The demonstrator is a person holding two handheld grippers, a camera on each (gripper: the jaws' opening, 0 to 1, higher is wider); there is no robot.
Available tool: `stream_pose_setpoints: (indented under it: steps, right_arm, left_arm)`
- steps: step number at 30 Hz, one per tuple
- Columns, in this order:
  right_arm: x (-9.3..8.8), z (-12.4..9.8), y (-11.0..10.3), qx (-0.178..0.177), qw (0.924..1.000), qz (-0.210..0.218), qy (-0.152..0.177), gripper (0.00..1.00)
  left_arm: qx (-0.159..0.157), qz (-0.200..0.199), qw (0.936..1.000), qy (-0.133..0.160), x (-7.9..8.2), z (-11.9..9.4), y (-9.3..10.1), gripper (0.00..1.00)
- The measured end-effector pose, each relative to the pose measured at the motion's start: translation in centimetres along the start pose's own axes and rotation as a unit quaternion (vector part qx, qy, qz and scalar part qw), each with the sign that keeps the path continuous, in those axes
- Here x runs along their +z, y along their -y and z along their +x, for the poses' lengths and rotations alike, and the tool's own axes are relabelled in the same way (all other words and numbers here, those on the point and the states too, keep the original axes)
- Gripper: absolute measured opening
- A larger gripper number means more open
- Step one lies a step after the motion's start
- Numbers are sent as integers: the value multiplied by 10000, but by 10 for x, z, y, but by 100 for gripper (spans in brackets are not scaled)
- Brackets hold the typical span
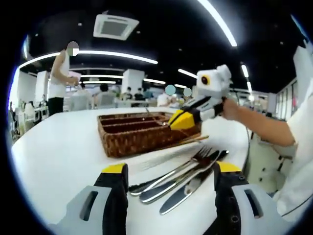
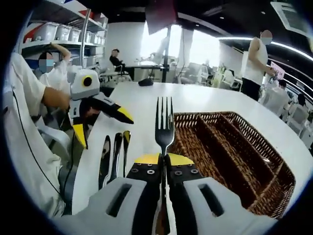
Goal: Arrange the knives, forks, and spoons in their matching storage slots by inserting each utensil handle-first until every utensil is classified and aligned in the correct compartment
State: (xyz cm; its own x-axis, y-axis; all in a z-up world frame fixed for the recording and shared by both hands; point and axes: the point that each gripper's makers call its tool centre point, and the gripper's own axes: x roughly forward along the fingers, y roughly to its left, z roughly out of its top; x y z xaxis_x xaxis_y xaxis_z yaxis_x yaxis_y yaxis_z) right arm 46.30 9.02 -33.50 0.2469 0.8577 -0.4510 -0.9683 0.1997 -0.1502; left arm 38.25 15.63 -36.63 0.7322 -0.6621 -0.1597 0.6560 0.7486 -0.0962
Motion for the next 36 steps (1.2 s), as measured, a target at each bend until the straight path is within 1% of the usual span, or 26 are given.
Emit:
stream_pose_setpoints:
  steps: [6,12,18,23,28,36]
  right_arm:
    - [11,-8,10,-90,9999,-73,39,3]
    - [16,-14,12,-161,9998,-144,40,3]
    - [30,-25,18,-256,9994,-188,142,3]
    - [35,-31,23,-320,9991,-245,153,3]
    - [46,-39,41,-455,9983,-322,141,3]
    - [47,-39,64,-519,9979,-382,12,3]
  left_arm:
    - [-18,-48,10000,-5,-2,0,0,71]
    - [-22,-62,10000,17,-1,0,1,71]
    - [-53,-63,10000,20,-1,0,3,71]
    - [-76,-82,9999,23,-1,1,4,71]
    - [-82,-45,9999,41,2,0,5,71]
    - [-76,-61,9999,62,2,-1,3,71]
